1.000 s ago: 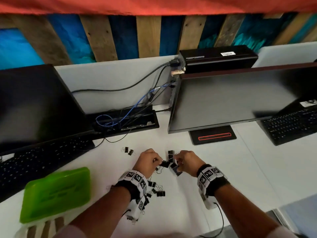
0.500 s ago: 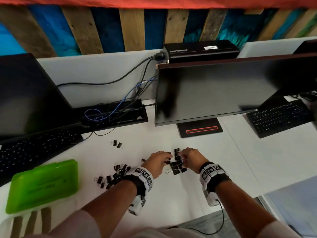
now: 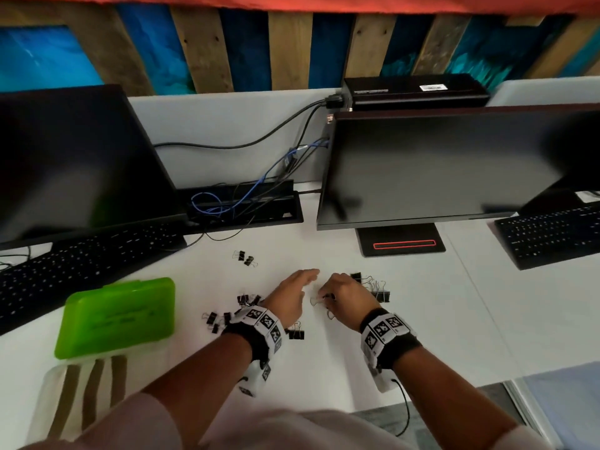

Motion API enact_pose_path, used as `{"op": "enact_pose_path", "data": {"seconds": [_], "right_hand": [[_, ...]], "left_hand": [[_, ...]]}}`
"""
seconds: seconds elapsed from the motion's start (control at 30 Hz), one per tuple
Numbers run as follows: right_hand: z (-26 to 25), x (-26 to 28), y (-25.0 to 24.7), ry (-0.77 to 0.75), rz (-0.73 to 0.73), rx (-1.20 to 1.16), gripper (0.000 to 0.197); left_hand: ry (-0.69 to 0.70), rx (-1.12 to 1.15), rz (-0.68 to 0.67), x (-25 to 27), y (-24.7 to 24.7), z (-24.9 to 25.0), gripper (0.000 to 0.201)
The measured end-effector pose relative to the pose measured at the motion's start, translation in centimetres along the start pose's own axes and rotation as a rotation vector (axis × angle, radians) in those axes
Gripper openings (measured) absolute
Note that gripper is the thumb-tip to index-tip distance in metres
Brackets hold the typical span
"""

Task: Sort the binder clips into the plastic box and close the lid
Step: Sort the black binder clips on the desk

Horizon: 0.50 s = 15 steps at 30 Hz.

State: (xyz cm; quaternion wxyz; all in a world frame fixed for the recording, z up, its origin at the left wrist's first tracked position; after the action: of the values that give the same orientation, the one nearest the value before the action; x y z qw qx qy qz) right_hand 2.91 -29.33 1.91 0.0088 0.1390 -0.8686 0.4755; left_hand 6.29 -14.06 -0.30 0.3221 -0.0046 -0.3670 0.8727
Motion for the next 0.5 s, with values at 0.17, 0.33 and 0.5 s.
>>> {"op": "enact_pose_path", "data": {"seconds": [0.17,0.33,0.5], "right_hand": [[-2.5,-0.6,4.1,-0.008,-0.254,0.001,0.020],[-2.6,-0.7,7.7,0.118,-0.383,-0.039,0.039],[-3.6,-1.7,8.9,0.099,-0.377,-0.025,0.018]], "left_hand": [[-0.023,-0.236,0.159,3.6,-3.2,-4.1,0.041],[-0.039,-0.446,0.091,7.8,-4.3,-6.2,0.041],[0.064,-0.605,0.009,10.5,-2.4,-7.2,0.033]]}}
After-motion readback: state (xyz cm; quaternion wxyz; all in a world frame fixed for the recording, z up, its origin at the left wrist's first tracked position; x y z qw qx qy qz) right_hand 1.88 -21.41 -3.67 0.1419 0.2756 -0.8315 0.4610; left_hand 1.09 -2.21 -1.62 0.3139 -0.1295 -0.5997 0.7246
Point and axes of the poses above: each hand's wrist, its own x-axis away from the middle knuckle, its own y-axis out of the palm, z = x × y, the point moved 3 cm from there along -x, towards the middle knuckle, and after that the axes turned 6 degrees about -x, right-handed, at the moved point
